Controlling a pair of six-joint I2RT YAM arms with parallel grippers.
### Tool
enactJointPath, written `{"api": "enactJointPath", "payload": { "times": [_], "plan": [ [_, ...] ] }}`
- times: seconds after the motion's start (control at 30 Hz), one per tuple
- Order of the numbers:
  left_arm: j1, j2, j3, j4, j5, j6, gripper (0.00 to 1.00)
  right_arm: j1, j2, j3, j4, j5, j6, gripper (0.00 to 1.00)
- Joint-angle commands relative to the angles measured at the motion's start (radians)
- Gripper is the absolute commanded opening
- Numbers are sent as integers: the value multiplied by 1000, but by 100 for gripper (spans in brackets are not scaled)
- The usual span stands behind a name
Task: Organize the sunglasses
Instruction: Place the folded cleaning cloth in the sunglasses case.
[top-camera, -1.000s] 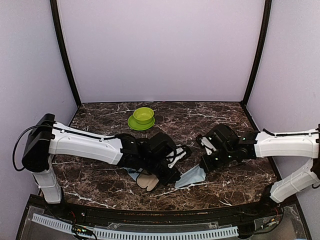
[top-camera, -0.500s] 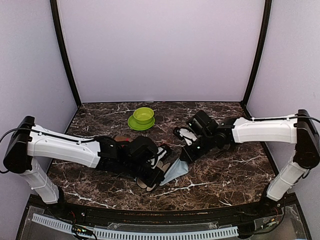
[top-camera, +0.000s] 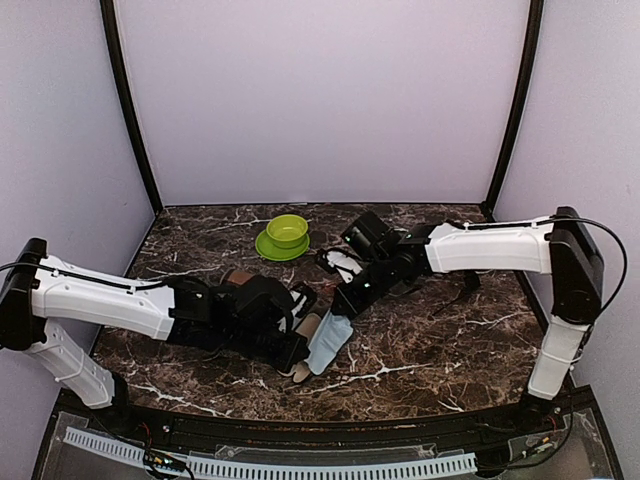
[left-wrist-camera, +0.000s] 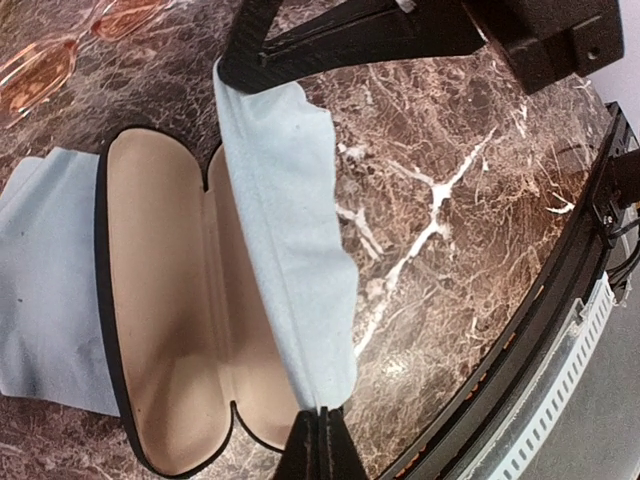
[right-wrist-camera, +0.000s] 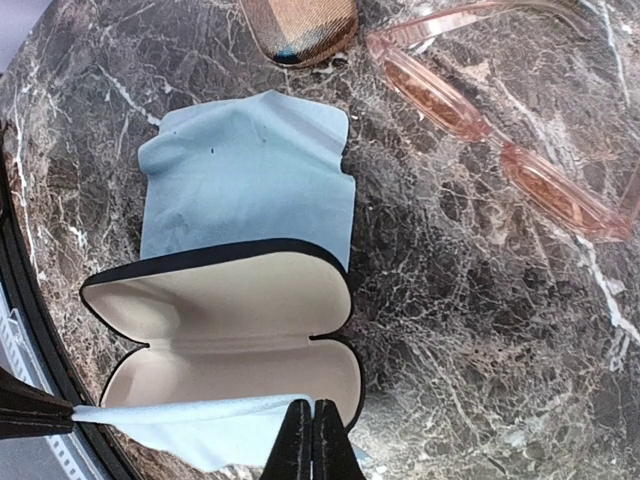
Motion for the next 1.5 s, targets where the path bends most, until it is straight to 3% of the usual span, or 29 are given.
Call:
{"api": "enactJointPath", "payload": {
  "times": [0.0,0.57,1.47],
  "plan": [
    [-7,-27,-42,-61,-7,-47,0,7,47,64,-23,7,-24,0],
    [-7,78,-66,-23,-1,-31,0,32,112,85,-71,40,-23,0],
    [-7,99,-79,-11,-3,-20,0,51,173,150,-123,62,-39,0]
  ]
}}
